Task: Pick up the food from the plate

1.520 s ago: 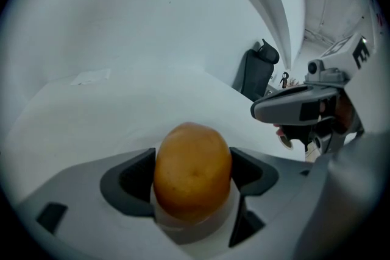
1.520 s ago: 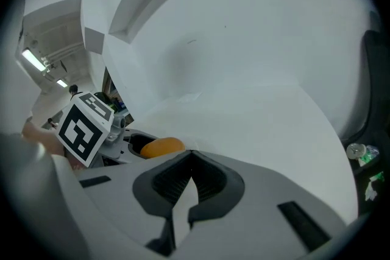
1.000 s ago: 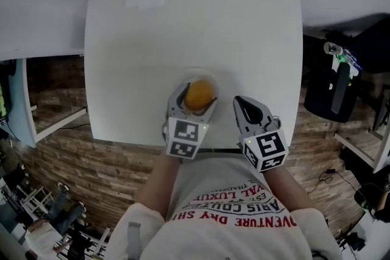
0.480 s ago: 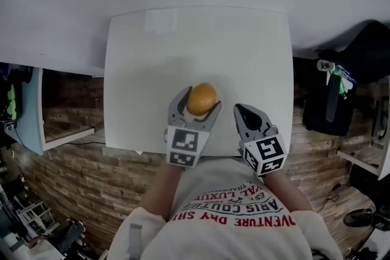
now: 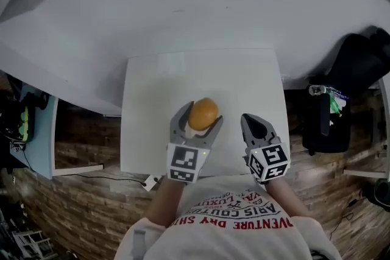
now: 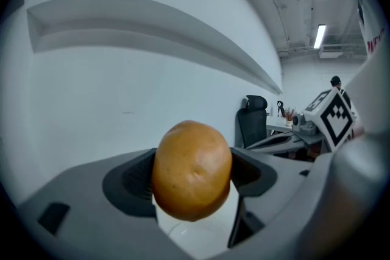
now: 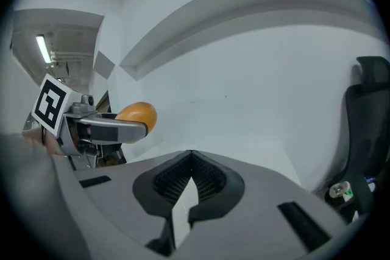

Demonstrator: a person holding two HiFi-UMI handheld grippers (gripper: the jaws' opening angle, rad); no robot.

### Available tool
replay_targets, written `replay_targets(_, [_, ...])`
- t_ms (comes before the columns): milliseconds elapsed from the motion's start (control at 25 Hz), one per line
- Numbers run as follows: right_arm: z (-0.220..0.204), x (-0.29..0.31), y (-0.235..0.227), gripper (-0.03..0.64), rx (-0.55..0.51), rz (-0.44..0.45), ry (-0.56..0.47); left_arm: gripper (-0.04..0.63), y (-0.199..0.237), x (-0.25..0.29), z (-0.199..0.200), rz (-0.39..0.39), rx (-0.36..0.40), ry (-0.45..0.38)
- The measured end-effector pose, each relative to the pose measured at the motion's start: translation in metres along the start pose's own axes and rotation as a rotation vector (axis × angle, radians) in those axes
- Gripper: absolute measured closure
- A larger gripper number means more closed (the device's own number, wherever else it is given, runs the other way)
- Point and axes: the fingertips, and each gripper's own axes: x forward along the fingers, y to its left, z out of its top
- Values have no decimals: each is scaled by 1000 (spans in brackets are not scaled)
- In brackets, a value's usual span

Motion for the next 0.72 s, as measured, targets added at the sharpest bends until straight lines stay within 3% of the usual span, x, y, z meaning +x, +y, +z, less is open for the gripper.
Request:
replay_targets(400, [51, -21, 23, 612, -31, -13, -144, 238, 8, -40, 53, 13, 65, -140])
replay_targets(720, [64, -37, 34, 612, -61, -11, -208, 237, 4, -53, 56, 20, 39, -165])
